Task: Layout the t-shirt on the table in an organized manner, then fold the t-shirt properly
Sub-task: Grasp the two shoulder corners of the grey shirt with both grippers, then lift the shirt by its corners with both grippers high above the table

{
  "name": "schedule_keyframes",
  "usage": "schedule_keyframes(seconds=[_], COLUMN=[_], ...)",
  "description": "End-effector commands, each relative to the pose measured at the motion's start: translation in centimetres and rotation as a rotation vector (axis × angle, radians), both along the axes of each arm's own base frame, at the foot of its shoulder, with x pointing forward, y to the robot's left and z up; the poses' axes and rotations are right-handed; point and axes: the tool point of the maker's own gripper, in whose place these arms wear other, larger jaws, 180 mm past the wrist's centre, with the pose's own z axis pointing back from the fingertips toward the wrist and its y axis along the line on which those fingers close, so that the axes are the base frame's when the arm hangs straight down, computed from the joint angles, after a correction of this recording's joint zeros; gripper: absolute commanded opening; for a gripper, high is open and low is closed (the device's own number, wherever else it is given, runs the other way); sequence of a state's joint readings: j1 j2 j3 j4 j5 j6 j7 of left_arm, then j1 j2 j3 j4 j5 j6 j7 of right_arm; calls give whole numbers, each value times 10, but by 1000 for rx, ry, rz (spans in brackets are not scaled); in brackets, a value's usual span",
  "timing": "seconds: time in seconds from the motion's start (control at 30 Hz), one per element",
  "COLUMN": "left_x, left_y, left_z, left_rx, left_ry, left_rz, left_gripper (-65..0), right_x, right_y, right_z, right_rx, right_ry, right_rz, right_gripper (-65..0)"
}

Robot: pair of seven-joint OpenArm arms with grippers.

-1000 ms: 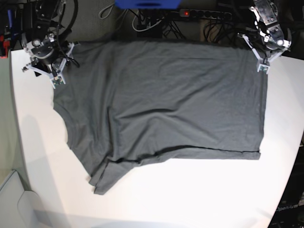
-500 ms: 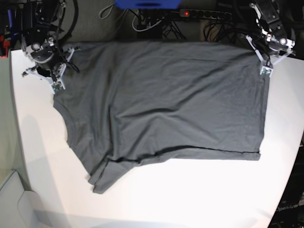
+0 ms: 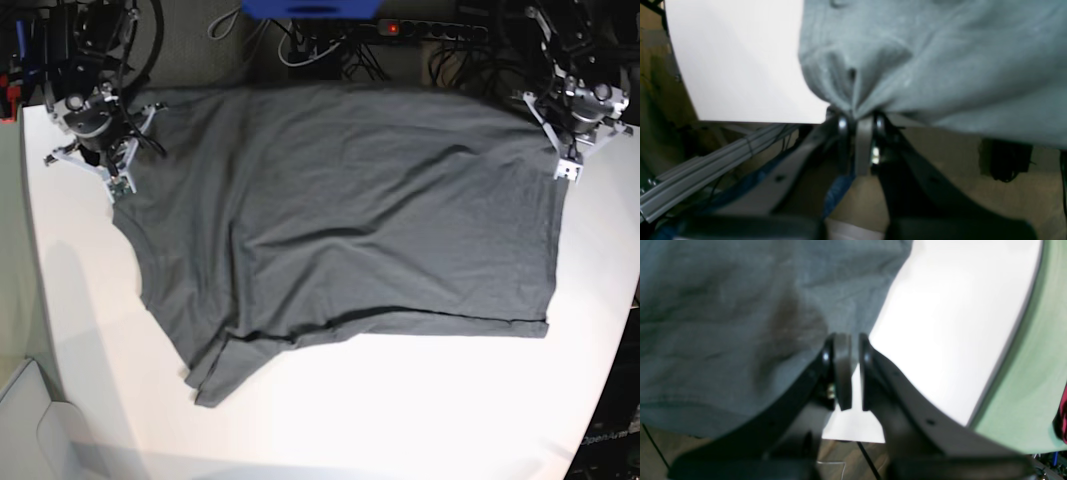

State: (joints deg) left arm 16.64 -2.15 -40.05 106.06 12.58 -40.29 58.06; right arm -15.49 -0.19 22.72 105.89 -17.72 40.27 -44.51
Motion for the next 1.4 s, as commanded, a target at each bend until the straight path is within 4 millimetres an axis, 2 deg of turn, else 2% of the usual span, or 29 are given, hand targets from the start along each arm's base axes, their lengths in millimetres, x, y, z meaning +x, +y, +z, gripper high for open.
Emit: schedule_keyframes(seconds=[0.0, 0.07, 0.23, 0.3, 0.47, 0.63, 0.77, 0.83, 0.9, 0.97, 1.07, 1.17, 1.33, 1.37], left_x=[4, 4, 4, 4, 5, 5, 3, 3, 3, 3, 4, 10, 23, 28], left_y=[5, 5, 5, 5, 5, 5, 6, 6, 6, 6, 6, 3, -1, 0], left_z=[9, 9, 9, 9, 9, 9, 9, 9, 9, 9, 12, 22, 40, 44], left_rx=[26, 24, 24, 24, 24, 24, 26, 26, 26, 26, 30, 38, 60, 63], left_ry=[-24, -24, -26, -26, -27, -27, -26, -24, -24, -24, -32, -66, -127, -139], left_rz=[-3, -3, -3, -3, -3, -3, 3, 3, 3, 3, 2, -4, -15, -13], left_gripper=[-644, -644, -644, -644, -644, -644, -644, -644, -644, -644, -644, -644, -644, -644], right_x=[5, 0, -3, -4, -9, -14, -18, -19, -23, -19, -15, -7, 15, 25], right_y=[-2, -2, -2, -1, -2, 18, 23, 23, 25, 26, 21, 17, 10, 9], right_z=[8, 6, 4, 2, -2, -22, -33, -39, -45, -48, -47, -35, 5, 17], right_rx=[-11, -11, -10, -8, -20, -10, 7, 15, 24, 24, 17, -4, -70, -84], right_ry=[-30, -18, -9, -3, 41, 129, 160, 172, 191, 198, 194, 159, 43, 3], right_rz=[1, 1, 3, 2, -7, 70, 79, 82, 83, 95, 89, 93, 115, 119], right_gripper=[-584, -532, -352, -310, -307, -307, -308, -325, -381, -473, -650, -648, -650, -650])
